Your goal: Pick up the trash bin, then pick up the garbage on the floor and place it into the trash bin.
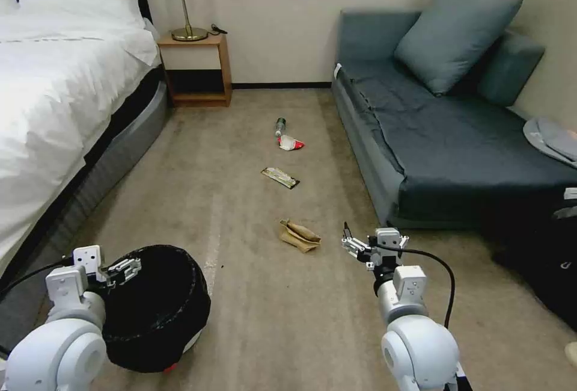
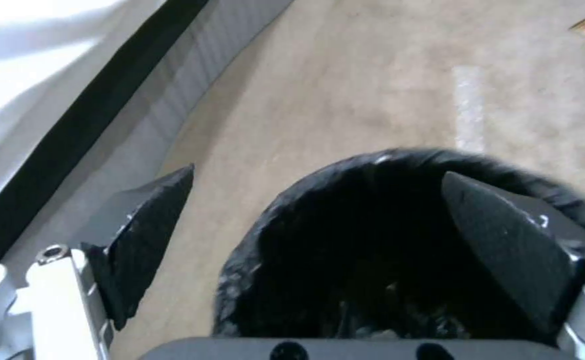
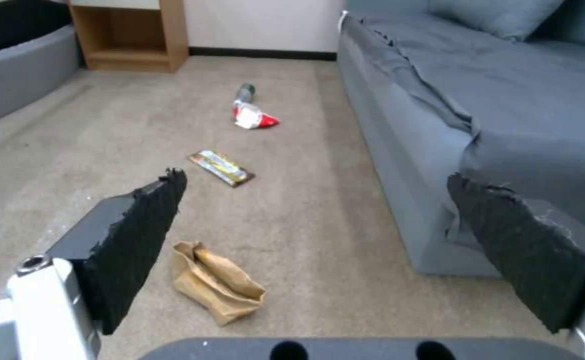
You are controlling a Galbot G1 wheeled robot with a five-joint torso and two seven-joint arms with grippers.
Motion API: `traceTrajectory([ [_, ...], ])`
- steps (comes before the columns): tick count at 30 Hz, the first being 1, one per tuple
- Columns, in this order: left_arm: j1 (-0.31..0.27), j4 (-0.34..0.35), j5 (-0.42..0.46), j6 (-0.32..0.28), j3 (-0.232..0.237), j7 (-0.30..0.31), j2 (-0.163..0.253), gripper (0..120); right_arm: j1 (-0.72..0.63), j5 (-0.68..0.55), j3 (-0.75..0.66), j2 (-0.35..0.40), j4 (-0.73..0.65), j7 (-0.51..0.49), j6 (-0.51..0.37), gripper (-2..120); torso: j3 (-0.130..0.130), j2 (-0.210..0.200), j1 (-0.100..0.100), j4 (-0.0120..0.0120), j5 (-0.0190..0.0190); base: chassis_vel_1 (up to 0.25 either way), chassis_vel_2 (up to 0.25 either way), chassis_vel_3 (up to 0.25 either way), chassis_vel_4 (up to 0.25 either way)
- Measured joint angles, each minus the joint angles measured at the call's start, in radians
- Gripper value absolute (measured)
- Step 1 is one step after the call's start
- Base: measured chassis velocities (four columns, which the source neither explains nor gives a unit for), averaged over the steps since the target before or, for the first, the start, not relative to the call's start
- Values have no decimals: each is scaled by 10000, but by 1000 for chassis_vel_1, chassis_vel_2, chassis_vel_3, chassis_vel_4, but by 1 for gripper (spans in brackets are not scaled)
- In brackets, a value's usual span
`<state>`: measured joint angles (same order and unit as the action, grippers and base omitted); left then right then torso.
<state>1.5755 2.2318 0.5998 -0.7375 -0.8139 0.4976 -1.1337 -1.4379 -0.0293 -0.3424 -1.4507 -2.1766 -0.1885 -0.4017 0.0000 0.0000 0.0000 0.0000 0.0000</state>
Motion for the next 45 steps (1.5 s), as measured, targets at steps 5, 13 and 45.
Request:
traceTrajectory([
  [5, 235, -322, 709, -1, -311, 238, 159, 100, 91, -24, 10, 88, 125, 2, 0, 100, 0, 0, 0, 0, 0, 0, 0, 0, 0],
  [13, 460, -846, 1080, 1, -551, 318, 284, 100, 239, -37, 135, 88, 285, 4, -1, 100, 0, 0, 0, 0, -1, 0, 0, 0, 0],
  [45, -578, -3463, 1996, 37, 162, 336, 575, 97, 173, 108, 85, -4, 327, -19, -2, 100, 0, 0, 0, 0, 3, 0, 0, 0, 0],
])
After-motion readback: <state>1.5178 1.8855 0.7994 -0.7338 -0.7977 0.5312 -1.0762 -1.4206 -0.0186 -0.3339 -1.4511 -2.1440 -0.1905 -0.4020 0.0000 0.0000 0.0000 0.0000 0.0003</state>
